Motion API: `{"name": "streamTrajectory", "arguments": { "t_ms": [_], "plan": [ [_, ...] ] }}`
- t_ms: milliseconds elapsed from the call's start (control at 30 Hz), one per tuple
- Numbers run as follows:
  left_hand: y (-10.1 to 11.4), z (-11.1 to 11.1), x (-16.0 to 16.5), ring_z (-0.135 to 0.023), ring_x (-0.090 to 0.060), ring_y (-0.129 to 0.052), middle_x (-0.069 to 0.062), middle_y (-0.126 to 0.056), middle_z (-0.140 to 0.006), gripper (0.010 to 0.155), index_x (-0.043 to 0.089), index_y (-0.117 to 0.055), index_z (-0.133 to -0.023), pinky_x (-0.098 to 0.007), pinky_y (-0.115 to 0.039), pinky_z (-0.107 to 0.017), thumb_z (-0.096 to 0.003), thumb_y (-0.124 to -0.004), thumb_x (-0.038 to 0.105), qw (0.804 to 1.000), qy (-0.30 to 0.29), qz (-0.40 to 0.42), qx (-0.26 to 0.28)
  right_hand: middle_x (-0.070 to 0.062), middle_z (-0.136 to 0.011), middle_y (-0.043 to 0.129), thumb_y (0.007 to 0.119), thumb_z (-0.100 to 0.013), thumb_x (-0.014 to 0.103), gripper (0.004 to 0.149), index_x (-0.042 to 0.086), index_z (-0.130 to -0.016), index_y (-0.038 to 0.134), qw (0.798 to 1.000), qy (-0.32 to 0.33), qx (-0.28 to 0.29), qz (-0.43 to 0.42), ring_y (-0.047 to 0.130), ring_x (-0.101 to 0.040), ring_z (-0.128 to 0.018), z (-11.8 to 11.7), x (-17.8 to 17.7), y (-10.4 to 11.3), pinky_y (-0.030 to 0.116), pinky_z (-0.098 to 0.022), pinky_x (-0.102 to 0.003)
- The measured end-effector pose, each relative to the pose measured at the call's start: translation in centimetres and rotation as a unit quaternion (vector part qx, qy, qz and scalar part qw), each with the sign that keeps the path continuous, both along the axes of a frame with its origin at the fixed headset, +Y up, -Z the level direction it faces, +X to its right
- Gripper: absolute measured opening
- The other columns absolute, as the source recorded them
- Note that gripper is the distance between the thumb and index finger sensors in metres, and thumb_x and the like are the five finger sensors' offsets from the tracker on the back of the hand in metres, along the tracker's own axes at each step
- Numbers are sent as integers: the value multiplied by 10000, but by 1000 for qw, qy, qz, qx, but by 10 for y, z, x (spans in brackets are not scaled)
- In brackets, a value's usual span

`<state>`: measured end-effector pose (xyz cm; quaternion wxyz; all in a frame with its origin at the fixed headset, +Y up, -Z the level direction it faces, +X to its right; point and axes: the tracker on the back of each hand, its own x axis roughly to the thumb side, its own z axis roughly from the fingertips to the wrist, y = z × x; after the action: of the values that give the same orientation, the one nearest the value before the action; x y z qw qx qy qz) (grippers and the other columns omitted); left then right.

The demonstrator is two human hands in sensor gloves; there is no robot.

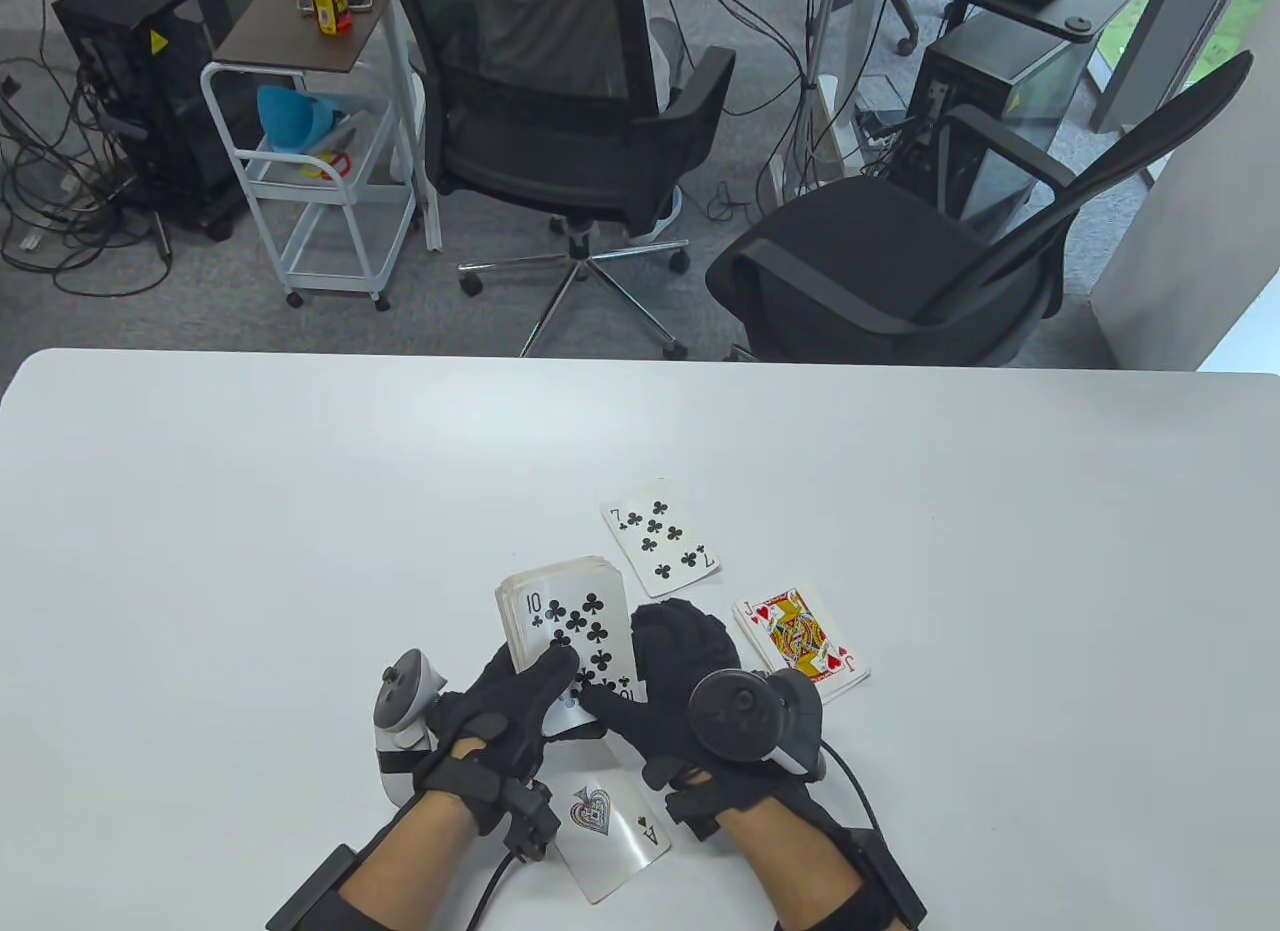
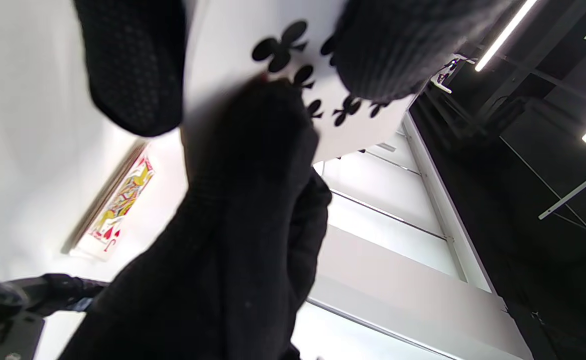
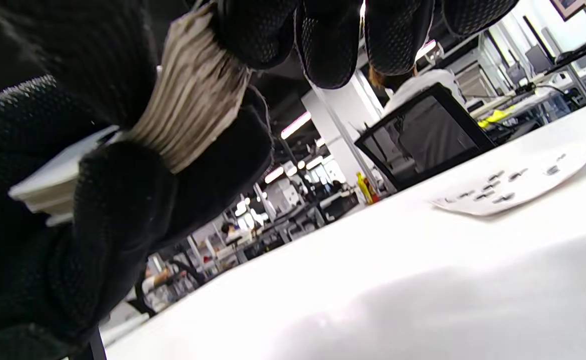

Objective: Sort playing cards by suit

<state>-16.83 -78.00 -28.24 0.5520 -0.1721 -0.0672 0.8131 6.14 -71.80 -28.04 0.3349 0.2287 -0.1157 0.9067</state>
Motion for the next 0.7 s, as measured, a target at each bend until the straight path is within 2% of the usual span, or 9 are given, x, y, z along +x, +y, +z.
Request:
{"name": "streamTrajectory", "arguments": {
  "t_ms": [100, 200, 300, 400, 533, 600, 700],
  "plan": [
    [1, 0, 0, -893, -302, -906, 6, -763, -1043, 653, 277, -562, -1073, -399, -953, -505, -551, -873, 518, 1000, -8, 14, -3, -183, -1002, 695, 872, -517, 459, 491, 68, -791, 755, 999, -10, 3, -53, 615, -504, -971, 0, 3, 2, 474, -676, -714],
    [3, 0, -1, -900, -300, -899, 8, -756, -1047, 666, 278, -558, -1075, -400, -952, -508, -547, -882, 522, 1000, -9, 11, -1, -170, -963, 780, 783, -557, 379, 385, 60, -765, 839, 997, -19, 15, -74, 674, -482, -949, -1, 8, 3, 504, -672, -701],
    [5, 0, -2, -907, -305, -891, 8, -748, -1053, 666, 277, -553, -1077, -405, -949, -514, -548, -884, 510, 1000, -7, 11, 1, -178, -978, 768, 766, -567, 377, 401, 71, -814, 843, 997, -22, 2, -69, 660, -491, -953, -4, 12, 3, 498, -671, -704],
    [7, -2, -7, -909, -303, -889, 9, -745, -1054, 663, 277, -552, -1077, -403, -948, -517, -549, -884, 504, 1000, 6, 6, 6, -178, -991, 738, 847, -541, 413, 429, 91, -822, 811, 996, -37, -23, -76, 635, -499, -963, -8, 19, 5, 488, -672, -708],
    [9, -4, -12, -909, -305, -887, 7, -744, -1054, 656, 275, -550, -1077, -405, -947, -517, -553, -876, 499, 1000, 21, 12, 3, -184, -1001, 728, 831, -559, 349, 394, 84, -850, 818, 995, -45, -47, -76, 611, -507, -974, -14, 31, 9, 469, -676, -715],
    [11, -4, -13, -905, -308, -890, 2, -747, -1052, 649, 272, -551, -1077, -407, -947, -513, -557, -870, 494, 1000, 25, 5, 7, -183, -1014, 712, 811, -567, 337, 387, 84, -859, 821, 994, -65, -54, -73, 593, -508, -982, -20, 39, 11, 454, -678, -719],
    [18, -6, -19, -899, -305, -897, 2, -753, -1047, 643, 270, -556, -1075, -404, -951, -507, -557, -865, 493, 999, 41, -4, 20, -198, -1025, 693, 815, -569, 338, 381, 96, -862, 826, 984, -129, -83, -85, 566, -522, -985, -38, 60, 12, 428, -677, -727]
  ]
}}
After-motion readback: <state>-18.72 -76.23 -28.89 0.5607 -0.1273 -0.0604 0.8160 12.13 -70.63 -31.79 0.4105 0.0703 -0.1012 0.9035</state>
